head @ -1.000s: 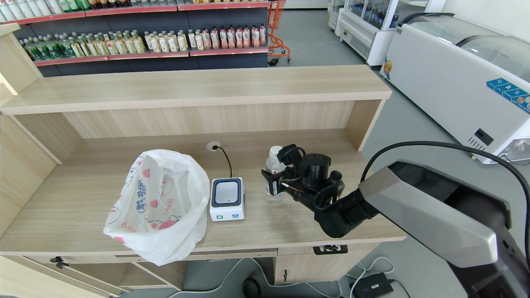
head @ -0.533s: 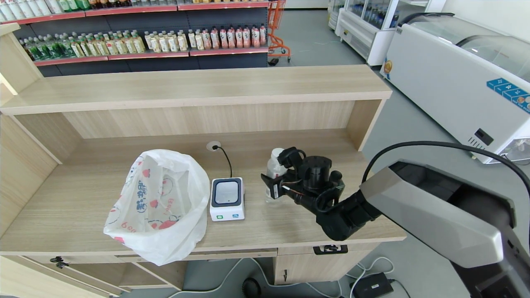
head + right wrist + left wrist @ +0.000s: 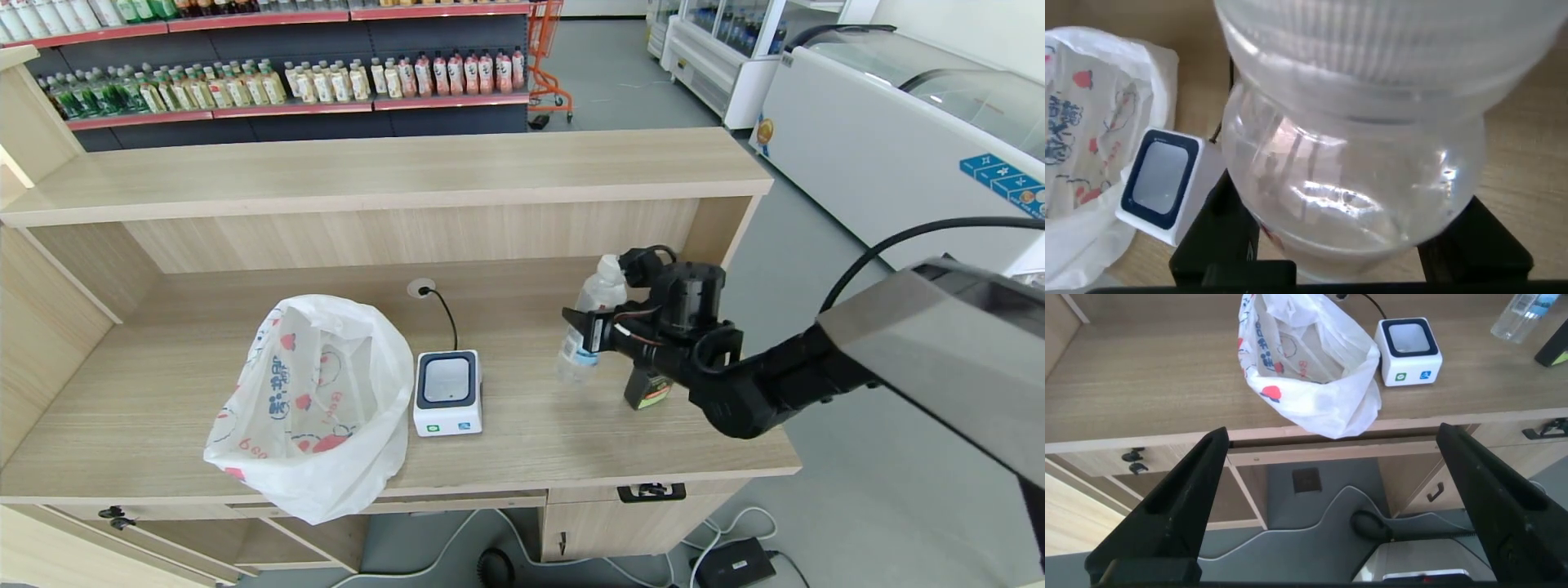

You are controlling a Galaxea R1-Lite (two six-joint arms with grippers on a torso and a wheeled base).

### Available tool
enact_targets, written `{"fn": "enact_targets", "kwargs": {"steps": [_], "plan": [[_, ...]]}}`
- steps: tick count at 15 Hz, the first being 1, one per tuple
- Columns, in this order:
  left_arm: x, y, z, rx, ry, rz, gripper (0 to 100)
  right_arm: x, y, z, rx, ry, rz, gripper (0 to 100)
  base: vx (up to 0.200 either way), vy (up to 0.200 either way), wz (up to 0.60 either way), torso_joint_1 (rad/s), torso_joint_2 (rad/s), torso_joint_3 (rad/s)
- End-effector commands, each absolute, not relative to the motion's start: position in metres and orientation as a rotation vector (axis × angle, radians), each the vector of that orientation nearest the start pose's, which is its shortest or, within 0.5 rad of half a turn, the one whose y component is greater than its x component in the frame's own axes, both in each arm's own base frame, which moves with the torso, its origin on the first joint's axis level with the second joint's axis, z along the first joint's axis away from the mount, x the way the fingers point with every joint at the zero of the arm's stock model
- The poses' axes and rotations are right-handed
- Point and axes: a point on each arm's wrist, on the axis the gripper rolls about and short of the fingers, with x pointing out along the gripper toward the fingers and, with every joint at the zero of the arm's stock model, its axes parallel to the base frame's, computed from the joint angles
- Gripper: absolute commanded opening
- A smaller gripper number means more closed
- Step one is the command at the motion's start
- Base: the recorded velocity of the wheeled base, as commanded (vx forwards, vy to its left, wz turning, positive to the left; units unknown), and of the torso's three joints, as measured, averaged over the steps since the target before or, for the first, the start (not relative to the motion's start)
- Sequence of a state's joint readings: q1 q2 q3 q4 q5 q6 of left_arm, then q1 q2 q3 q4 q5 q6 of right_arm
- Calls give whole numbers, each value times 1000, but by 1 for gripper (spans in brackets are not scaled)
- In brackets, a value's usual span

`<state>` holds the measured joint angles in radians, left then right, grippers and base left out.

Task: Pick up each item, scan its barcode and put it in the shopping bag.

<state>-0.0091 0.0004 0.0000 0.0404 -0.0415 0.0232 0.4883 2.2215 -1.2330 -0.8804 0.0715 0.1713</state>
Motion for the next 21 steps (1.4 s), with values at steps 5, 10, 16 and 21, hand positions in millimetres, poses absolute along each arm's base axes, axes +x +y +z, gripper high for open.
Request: {"fn": "enact_targets", "kwargs": {"steps": [5,10,16,21], "plan": [[-23,-1,71,22,41,-51,100,329,164,256,340,62,786,0,0,0,0,0,0,0],[-23,-1,71,22,39,-51,100,233,139,305,438,69,1052,0,0,0,0,0,0,0],[-23,-1,71,22,41,-51,100,164,139,329,447,134,1315,0,0,0,0,0,0,0],[-23,-1,71,22,39,-51,100,142,137,335,430,179,1431,0,0,0,0,0,0,0]]}}
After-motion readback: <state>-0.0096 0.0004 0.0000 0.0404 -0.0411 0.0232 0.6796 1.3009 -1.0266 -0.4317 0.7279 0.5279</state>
